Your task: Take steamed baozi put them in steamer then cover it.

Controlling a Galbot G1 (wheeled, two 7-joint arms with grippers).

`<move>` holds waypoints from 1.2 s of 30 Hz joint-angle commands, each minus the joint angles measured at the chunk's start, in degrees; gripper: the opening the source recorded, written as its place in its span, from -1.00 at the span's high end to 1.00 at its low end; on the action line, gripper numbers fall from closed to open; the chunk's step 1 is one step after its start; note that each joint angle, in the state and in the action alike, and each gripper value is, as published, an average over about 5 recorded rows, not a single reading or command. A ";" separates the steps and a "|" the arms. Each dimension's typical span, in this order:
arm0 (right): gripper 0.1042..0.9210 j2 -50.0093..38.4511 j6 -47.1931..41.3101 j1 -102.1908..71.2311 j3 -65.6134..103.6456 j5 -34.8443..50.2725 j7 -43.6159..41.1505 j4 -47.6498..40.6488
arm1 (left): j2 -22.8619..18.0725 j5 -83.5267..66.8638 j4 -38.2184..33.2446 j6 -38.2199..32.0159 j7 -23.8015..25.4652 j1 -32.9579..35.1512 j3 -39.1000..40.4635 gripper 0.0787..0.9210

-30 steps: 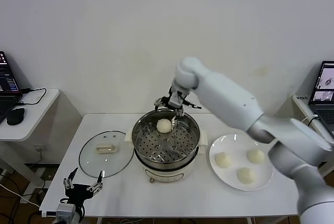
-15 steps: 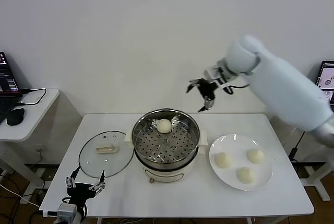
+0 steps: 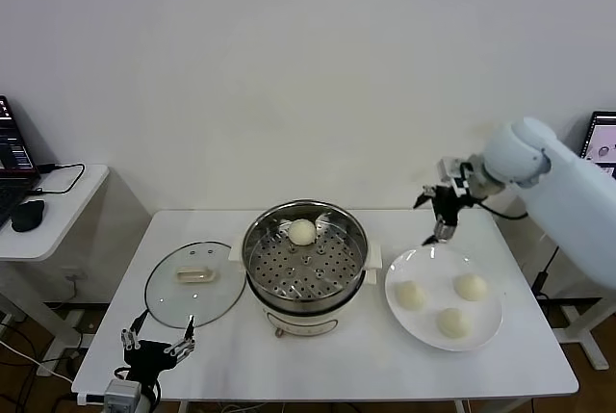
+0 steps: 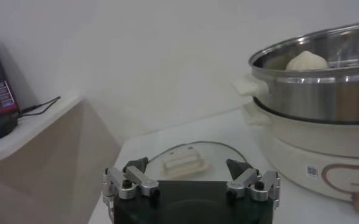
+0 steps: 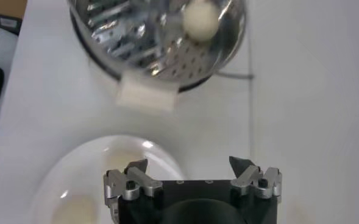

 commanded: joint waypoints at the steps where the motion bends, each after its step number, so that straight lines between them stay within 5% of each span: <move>1: -0.76 1.47 -3.96 -5.71 -1.17 -2.38 1.09 -0.10 | 0.01 -0.01 -0.10 -0.02 -0.02 0.13 0.01 -0.77; 36: -0.76 9.63 2.35 -11.25 -2.28 -11.75 4.13 -12.45 | 0.02 0.22 4.83 0.09 0.05 -2.25 -0.23 -0.77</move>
